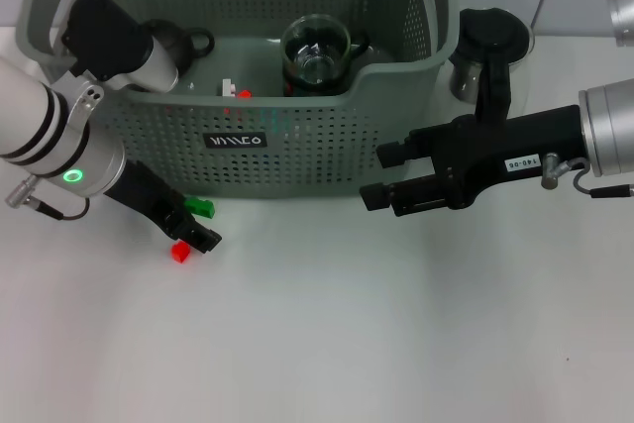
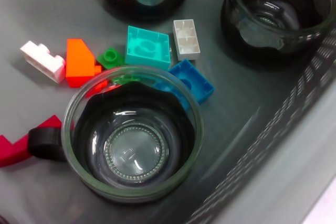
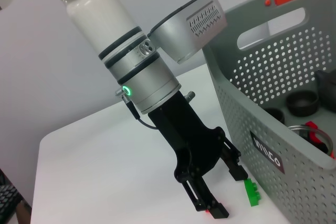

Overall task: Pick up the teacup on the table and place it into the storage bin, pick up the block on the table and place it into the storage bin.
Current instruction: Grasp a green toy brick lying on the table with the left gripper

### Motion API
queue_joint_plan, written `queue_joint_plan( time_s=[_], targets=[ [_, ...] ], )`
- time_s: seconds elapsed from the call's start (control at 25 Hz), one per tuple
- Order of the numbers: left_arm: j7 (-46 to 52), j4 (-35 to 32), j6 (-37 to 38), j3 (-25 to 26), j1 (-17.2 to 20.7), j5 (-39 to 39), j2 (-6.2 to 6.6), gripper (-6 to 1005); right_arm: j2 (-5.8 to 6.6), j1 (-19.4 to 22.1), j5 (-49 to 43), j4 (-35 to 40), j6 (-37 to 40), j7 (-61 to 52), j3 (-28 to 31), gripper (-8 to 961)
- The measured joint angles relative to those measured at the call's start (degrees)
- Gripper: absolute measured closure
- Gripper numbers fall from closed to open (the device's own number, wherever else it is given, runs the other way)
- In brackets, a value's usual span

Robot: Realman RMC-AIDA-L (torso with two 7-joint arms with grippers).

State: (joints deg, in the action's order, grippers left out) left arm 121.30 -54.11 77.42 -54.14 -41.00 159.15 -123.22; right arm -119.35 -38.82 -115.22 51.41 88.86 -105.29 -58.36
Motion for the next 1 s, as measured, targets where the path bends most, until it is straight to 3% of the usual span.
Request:
queue_joint_plan(
  time_s=[0.76,1.0],
  targets=[
    [-0.49,0.90,-0.32,-0.30,-0.60,-0.01,0.18,187,0.09,0.22,-0.09,0.00,0.00,0.00,-0.09,206],
    [-6.67,-2.02,12.21,-0.85,0.16,-3.31,-0.39,189,0.09,0.24,-0.09,0.00,-0.01,0.00,-0.09,207]
  ],
)
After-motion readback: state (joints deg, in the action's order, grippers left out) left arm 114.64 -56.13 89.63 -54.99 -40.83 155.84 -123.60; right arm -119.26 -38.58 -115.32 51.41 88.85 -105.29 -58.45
